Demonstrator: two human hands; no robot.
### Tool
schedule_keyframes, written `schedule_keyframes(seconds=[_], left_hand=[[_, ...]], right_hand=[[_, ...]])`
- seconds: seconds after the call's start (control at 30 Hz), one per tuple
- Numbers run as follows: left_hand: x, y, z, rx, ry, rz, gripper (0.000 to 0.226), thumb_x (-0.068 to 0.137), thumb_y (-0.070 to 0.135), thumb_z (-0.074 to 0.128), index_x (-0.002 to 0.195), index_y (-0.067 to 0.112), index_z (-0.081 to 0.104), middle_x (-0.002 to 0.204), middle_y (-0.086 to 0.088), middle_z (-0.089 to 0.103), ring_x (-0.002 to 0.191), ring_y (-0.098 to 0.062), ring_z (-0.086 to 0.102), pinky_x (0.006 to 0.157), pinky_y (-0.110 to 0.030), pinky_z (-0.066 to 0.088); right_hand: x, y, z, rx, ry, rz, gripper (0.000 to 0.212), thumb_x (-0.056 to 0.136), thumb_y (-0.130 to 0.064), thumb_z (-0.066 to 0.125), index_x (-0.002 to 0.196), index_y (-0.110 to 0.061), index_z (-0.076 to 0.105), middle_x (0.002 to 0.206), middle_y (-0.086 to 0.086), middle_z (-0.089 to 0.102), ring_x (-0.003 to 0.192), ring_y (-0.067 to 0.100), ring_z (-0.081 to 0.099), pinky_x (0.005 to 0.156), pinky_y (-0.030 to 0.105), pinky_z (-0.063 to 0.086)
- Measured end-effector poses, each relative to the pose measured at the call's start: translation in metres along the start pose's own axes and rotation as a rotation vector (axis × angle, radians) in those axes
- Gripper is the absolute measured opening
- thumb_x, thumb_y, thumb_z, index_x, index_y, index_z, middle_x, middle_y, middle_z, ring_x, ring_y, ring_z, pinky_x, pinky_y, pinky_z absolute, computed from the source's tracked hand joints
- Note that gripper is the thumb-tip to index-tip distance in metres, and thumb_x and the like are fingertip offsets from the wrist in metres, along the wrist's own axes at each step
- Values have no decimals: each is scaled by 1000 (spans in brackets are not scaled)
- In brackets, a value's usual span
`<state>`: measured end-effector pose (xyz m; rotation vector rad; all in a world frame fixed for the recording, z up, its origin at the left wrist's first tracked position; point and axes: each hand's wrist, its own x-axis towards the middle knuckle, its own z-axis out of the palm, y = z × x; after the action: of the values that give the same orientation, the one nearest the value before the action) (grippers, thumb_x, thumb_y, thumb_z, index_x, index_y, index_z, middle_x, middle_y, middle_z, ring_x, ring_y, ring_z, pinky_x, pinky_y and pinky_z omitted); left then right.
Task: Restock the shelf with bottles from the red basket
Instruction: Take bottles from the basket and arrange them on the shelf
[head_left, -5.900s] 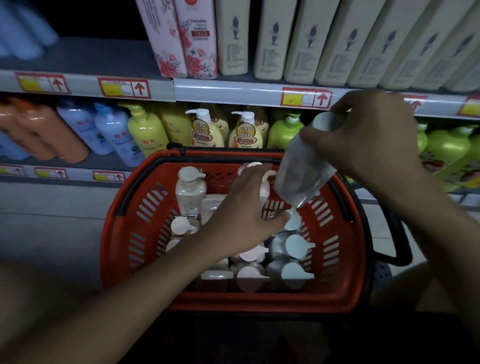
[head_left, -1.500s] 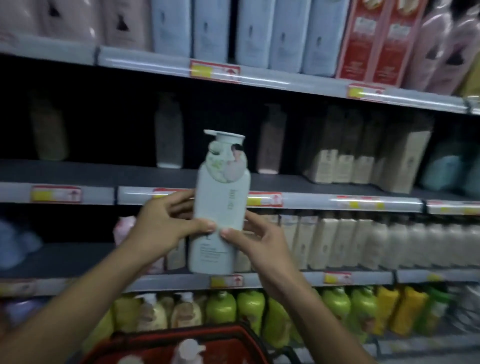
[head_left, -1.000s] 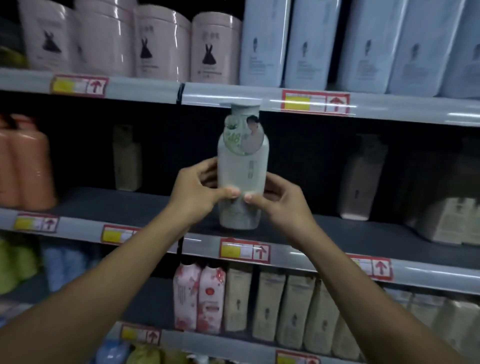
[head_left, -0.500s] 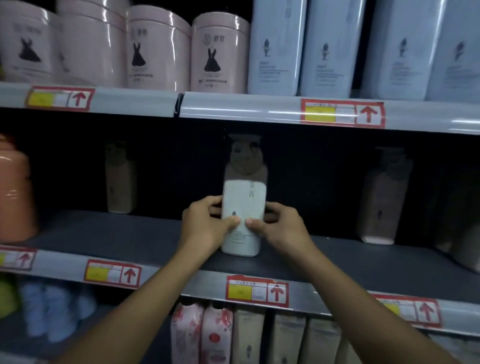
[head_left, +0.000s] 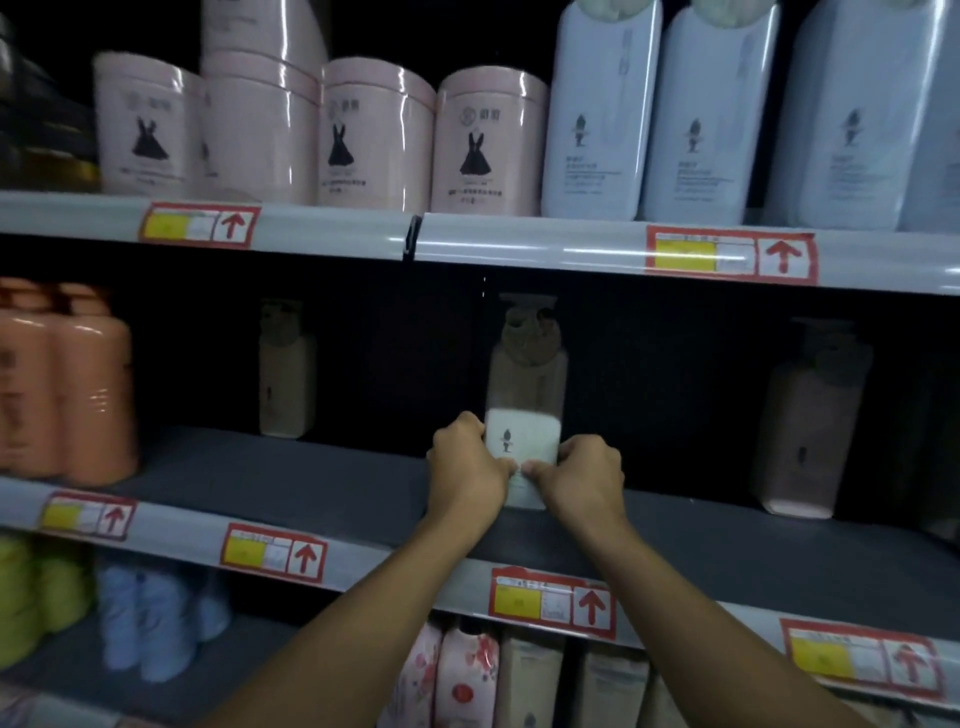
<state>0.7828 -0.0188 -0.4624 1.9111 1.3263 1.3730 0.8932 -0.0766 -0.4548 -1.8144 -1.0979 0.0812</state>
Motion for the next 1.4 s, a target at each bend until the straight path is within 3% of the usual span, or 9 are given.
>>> schedule_keyframes(seconds=[0.23, 0.37, 0.47, 0.57, 0.7, 0.87, 1.13, 1.23, 1.4], left_hand=[[-3, -8, -4, -8, -27, -73, 34, 76, 19, 87, 96, 22, 61, 107, -3, 71, 88, -14, 63, 67, -21, 47], [-34, 1, -31, -174, 1, 34, 47, 80, 20, 85, 121, 23, 62, 112, 7, 67, 92, -5, 64, 66, -8, 48], [-70, 11, -52, -306, -28, 106, 42, 82, 21, 83, 117, 28, 62, 103, 18, 64, 92, 4, 62, 67, -2, 48], [-110, 17, -68, -372, -53, 136, 39, 84, 21, 81, 118, 29, 63, 111, 12, 68, 101, -3, 65, 77, -11, 54], [-154, 19, -82, -375, -68, 130, 37, 86, 17, 78, 121, 20, 65, 116, 5, 70, 105, -10, 66, 86, -26, 58], [-219, -9, -93, -452, -165, 51, 29, 85, 17, 80, 106, 30, 65, 104, 7, 73, 95, -7, 71, 78, -23, 60], [-370, -180, -64, -125, -388, -362, 33, 83, -2, 78, 113, -7, 67, 93, -16, 71, 82, -23, 63, 82, -33, 55], [-385, -196, -37, -45, -531, -447, 34, 83, 9, 82, 114, 3, 69, 109, -18, 74, 87, -23, 64, 83, -40, 56], [-397, -198, -5, 24, -744, -342, 32, 77, 27, 86, 106, 27, 72, 98, 11, 74, 89, -1, 67, 73, -14, 49]], right_hand=[[-7, 7, -7, -75, -87, 86, 46, 89, -38, 77, 120, -8, 60, 118, 12, 68, 106, 29, 67, 83, 42, 59], [-50, 6, -30, -63, 19, -156, 59, 94, -38, 71, 144, -13, 52, 141, 7, 60, 127, 25, 59, 96, 32, 50], [-96, -1, -45, 26, 94, -354, 53, 98, -39, 66, 146, -21, 51, 141, -4, 59, 127, 14, 57, 94, 19, 39], [-134, -4, -55, 62, 80, -455, 50, 101, -37, 62, 146, -21, 51, 140, -9, 57, 126, 6, 54, 96, 13, 37], [-174, 0, -66, 69, 93, -470, 49, 102, -35, 60, 147, -19, 51, 144, -5, 56, 129, 8, 52, 97, 14, 34], [-232, 47, -72, 76, 70, -478, 45, 101, -41, 60, 141, -20, 56, 137, -4, 62, 122, 9, 56, 94, 17, 38], [-334, 266, -60, -309, -320, -194, 33, 95, -21, 70, 122, -2, 67, 117, 19, 71, 105, 37, 69, 88, 42, 54], [-337, 310, -43, -389, -510, -127, 21, 93, -20, 70, 109, -6, 71, 99, 17, 76, 93, 38, 72, 78, 41, 55], [-337, 355, -5, -492, -700, -26, 28, 89, -26, 71, 111, -11, 66, 107, 16, 73, 101, 36, 69, 83, 38, 52]])
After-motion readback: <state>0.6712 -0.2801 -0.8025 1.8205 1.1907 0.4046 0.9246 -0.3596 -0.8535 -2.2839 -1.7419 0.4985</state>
